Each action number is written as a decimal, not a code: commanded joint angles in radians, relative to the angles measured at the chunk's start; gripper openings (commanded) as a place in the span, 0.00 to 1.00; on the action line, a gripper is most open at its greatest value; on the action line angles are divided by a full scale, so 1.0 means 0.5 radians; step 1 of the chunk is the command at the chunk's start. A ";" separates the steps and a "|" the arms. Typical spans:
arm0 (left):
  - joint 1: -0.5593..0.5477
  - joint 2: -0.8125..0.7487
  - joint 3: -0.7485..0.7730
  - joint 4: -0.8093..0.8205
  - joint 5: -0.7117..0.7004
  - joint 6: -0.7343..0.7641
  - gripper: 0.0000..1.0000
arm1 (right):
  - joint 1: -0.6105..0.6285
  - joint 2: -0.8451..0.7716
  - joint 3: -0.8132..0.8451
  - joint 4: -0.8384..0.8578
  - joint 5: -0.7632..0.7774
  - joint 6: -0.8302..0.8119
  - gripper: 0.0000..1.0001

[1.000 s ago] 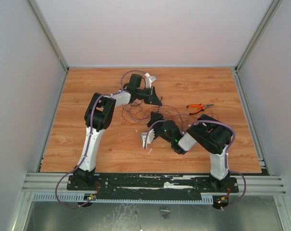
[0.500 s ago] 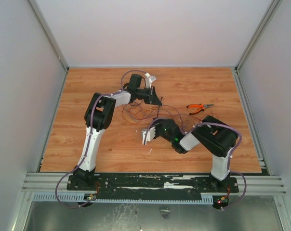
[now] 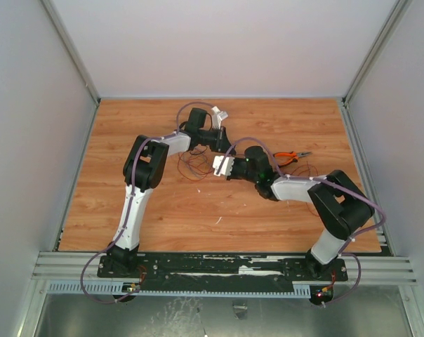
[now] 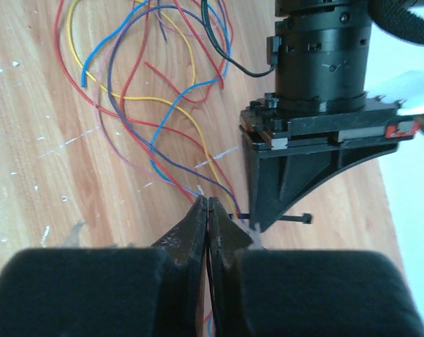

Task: Zip-tie the wires
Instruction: Tie the cable at the center of the board.

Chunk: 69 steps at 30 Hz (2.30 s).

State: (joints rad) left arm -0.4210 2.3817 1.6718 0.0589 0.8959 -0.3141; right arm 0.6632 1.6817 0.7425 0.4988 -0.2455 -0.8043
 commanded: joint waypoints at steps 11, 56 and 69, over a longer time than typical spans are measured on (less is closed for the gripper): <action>-0.005 -0.181 -0.109 0.204 0.047 -0.014 0.00 | -0.314 0.043 0.245 -0.434 -0.700 0.770 0.00; -0.042 -0.394 -0.534 1.001 0.174 -0.388 0.00 | -0.735 0.211 0.578 -0.548 -0.626 1.808 0.00; -0.043 -0.402 -0.579 1.059 0.166 -0.428 0.00 | -0.805 0.066 0.463 -0.345 -0.660 2.096 0.00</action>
State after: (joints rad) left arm -0.4343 2.2280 1.3869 0.5465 0.9474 -0.5186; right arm 0.2707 1.7535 0.9756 0.2504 -0.5728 0.1757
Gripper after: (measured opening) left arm 0.019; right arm 0.004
